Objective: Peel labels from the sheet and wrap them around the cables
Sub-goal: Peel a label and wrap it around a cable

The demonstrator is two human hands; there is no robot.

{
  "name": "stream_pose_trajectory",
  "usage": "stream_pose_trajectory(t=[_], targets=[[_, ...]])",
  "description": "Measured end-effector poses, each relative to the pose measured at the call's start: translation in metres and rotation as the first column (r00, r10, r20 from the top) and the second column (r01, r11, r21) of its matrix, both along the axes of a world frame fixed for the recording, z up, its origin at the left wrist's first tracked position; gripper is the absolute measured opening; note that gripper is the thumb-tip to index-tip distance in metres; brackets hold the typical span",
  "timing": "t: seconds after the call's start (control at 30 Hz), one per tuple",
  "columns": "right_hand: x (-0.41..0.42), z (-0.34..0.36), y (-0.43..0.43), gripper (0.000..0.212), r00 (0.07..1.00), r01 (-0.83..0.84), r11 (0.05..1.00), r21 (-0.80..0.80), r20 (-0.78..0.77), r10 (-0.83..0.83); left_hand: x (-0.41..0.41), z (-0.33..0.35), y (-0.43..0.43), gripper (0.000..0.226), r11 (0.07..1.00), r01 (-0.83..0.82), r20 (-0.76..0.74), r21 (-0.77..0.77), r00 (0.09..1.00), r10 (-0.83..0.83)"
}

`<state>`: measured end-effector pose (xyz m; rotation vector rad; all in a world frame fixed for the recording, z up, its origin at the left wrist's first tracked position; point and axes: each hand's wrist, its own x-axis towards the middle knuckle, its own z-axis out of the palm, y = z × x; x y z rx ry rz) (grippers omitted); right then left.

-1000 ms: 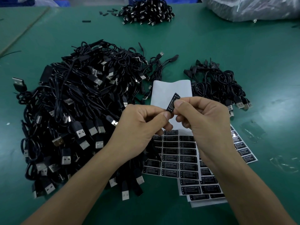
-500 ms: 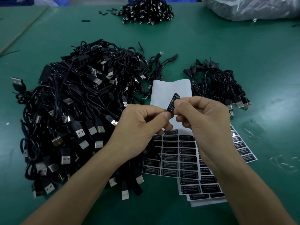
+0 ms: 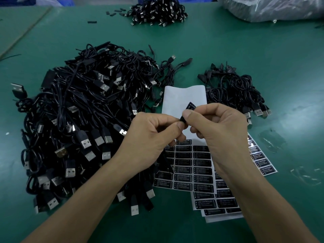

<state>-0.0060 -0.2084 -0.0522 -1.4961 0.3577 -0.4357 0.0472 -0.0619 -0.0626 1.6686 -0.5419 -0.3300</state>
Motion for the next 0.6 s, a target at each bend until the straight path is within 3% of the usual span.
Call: stream_pose_trajectory(t=[0.23,0.47,0.6], targets=[[0.001,-0.0042,-0.0048,0.039,0.998,0.034,0.999,-0.024,-0.044,-0.035,-0.0001,-0.0004,-0.0004,0.018,1.0,-0.005,0.009,-0.001,1.0,0.005],[0.0014,-0.003,-0.0029,0.006,0.994,-0.093,0.996,-0.004,0.049,0.093,-0.0022,0.0022,-0.0007,0.023,1.0,-0.006,0.011,-0.02,1.0,0.006],[-0.0002,-0.0012,-0.0021,0.014,0.99,-0.101,0.995,0.004,0.102,0.1,-0.0039,0.0032,-0.0016,0.016,0.999,-0.034,0.015,-0.038,0.999,0.034]])
